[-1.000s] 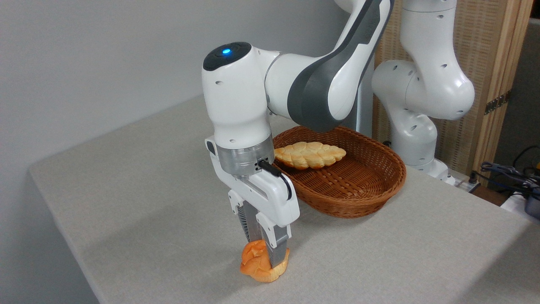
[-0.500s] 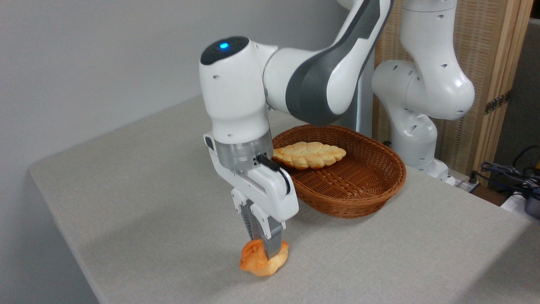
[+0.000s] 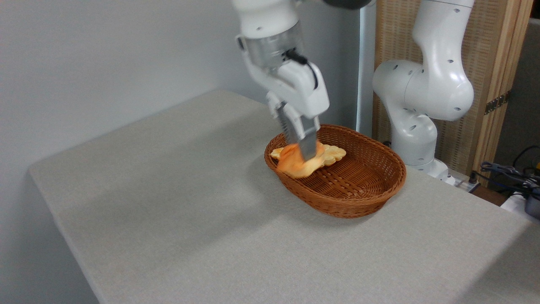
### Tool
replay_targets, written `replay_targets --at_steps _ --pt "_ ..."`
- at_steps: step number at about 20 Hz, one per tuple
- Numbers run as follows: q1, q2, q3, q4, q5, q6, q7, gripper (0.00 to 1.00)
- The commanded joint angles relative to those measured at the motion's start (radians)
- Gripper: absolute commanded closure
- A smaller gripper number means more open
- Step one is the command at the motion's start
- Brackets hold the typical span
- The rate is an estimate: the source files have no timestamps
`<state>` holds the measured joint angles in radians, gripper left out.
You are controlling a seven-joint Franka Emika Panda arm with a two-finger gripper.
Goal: Put bread into the basket
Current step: 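Lift the orange bun and carry it into the wicker basket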
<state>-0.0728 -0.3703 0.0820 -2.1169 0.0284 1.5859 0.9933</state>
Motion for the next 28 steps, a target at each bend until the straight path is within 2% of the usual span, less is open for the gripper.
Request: replay_targets --at_steps 1,3,4,5,6,8,10,11,12,13,14,16,18,28 --pt "-0.096 -0.149 0.034 -0.185 -0.005 -0.032 0.044 0.63" --pt "-0.177 -0.173 0.085 -0.247 -0.001 -0.027 0.042 0.63" --pt "-0.218 -0.173 0.120 -0.264 0.013 -0.020 0.044 0.63" --pt "-0.258 -0.170 0.174 -0.273 0.048 -0.014 0.044 0.63" --pt "-0.290 -0.168 0.229 -0.282 0.073 -0.004 0.048 0.63" --pt "-0.327 -0.164 0.309 -0.293 0.077 0.025 0.086 0.61" --pt "-0.329 -0.162 0.325 -0.293 0.079 0.034 0.097 0.58" --pt "-0.329 -0.160 0.323 -0.293 0.079 0.037 0.099 0.53" --pt "-0.331 -0.160 0.323 -0.293 0.079 0.040 0.097 0.38" --pt "-0.331 -0.160 0.323 -0.293 0.079 0.042 0.099 0.30" --pt "-0.331 -0.160 0.323 -0.293 0.079 0.042 0.099 0.28" --pt "-0.337 -0.157 0.323 -0.295 0.079 0.042 0.099 0.10" --pt "-0.344 -0.156 0.325 -0.295 0.079 0.042 0.099 0.00" --pt "-0.352 -0.150 0.323 -0.287 0.076 0.042 0.088 0.00"
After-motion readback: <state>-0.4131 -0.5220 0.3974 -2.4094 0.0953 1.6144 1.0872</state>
